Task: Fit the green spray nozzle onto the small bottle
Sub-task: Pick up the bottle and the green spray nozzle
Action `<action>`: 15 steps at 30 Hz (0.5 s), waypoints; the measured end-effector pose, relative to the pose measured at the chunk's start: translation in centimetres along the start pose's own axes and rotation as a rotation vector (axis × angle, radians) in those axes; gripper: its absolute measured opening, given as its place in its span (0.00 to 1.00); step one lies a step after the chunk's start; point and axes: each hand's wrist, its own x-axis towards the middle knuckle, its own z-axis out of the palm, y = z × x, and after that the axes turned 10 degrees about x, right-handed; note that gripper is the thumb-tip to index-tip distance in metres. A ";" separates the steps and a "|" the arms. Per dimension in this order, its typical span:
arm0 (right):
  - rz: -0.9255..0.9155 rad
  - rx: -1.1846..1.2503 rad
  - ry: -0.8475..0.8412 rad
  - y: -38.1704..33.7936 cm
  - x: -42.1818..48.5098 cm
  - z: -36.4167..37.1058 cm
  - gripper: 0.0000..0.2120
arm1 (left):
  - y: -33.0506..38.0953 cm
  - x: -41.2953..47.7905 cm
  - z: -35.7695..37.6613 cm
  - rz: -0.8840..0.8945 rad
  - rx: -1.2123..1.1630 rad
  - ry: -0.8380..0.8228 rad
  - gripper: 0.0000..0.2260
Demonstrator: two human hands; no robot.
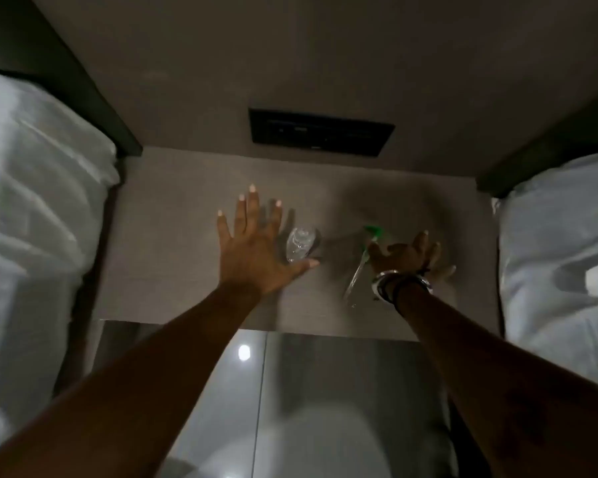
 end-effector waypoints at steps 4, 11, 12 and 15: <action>0.069 -0.281 0.019 -0.9 2.5 2.6 0.27 | 2.0 1.4 2.9 -0.016 -0.036 0.047 0.51; 0.222 -0.181 0.059 -1.5 2.4 4.3 0.24 | 1.7 0.5 4.1 -0.085 -0.307 0.077 0.43; 0.235 -0.176 0.034 -1.3 1.8 4.6 0.25 | 1.6 -0.3 4.2 -0.085 -0.319 0.078 0.43; 0.244 -0.197 0.002 -0.7 1.3 5.4 0.28 | 1.4 -1.9 4.8 -0.102 -0.317 0.049 0.42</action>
